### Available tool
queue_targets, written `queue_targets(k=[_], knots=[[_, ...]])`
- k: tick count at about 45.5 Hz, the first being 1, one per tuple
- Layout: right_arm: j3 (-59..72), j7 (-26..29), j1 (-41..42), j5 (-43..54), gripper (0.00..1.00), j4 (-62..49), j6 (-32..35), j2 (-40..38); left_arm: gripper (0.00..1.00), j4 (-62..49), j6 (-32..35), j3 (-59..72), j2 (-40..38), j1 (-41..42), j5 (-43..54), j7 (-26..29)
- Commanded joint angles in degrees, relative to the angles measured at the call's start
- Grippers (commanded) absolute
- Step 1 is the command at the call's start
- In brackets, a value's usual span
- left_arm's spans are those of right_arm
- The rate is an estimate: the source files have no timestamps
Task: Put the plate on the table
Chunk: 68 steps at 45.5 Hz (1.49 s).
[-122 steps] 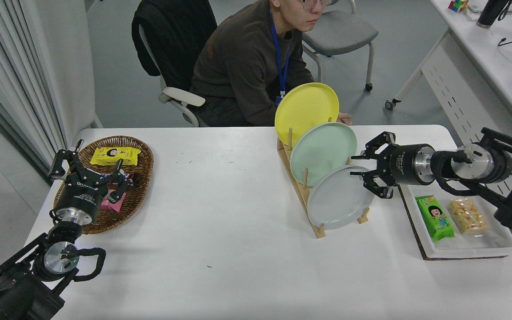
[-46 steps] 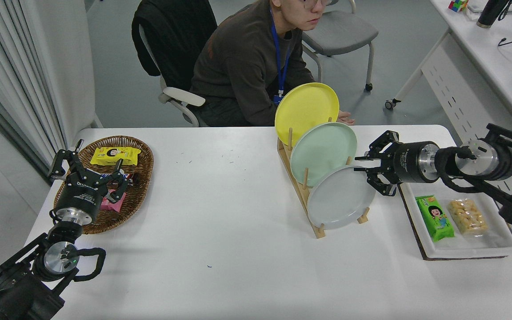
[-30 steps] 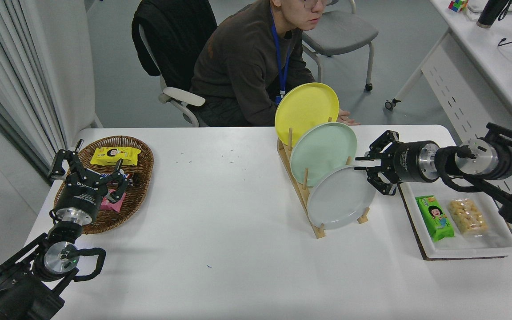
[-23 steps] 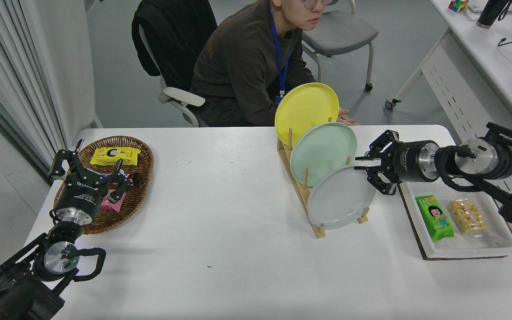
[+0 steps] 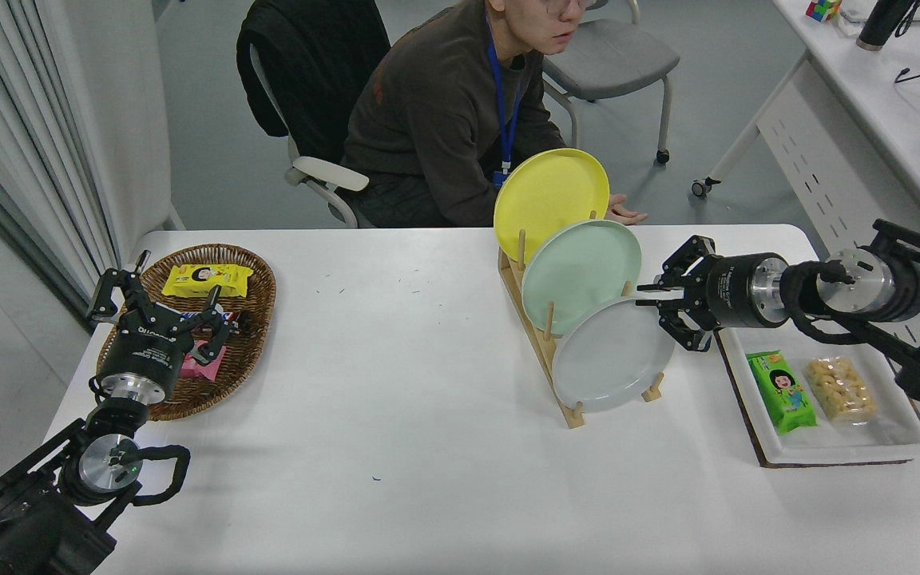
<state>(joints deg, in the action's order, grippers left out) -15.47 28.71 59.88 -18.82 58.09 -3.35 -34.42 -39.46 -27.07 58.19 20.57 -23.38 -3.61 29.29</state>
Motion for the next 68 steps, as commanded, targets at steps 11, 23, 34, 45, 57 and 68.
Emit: queue_targets(k=[11,23,34,45,57,68], knots=[[0.00,0.03,-0.03,0.01,0.15,-0.08,0.01,-0.03,0.98,0.00,0.00,0.00,0.00,0.00,0.00,-0.02],[0.00,0.03,-0.03,0.10,0.13,-0.08,0.01,-0.03,0.98,0.00,0.00,0.00,0.00,0.00,0.00,-0.02],[0.00,0.03,-0.12,0.10,0.12,-0.08,0.01,-0.03,0.98,0.00,0.00,0.00,0.00,0.00,0.00,-0.02],[0.00,0.03,-0.12,0.27,0.10,-0.08,0.01,0.05,0.98,0.00,0.00,0.00,0.00,0.00,0.00,-0.02],[0.00,0.47,-0.12,0.36,0.01,0.19,0.18,0.14,0.98,0.00,0.00,0.00,0.00,0.00,0.00,-0.02],[-0.43,1.43,-0.21,0.36,0.00,0.27,0.80,0.05,0.98,0.00,0.00,0.00,0.00,0.00,0.00,-0.02]])
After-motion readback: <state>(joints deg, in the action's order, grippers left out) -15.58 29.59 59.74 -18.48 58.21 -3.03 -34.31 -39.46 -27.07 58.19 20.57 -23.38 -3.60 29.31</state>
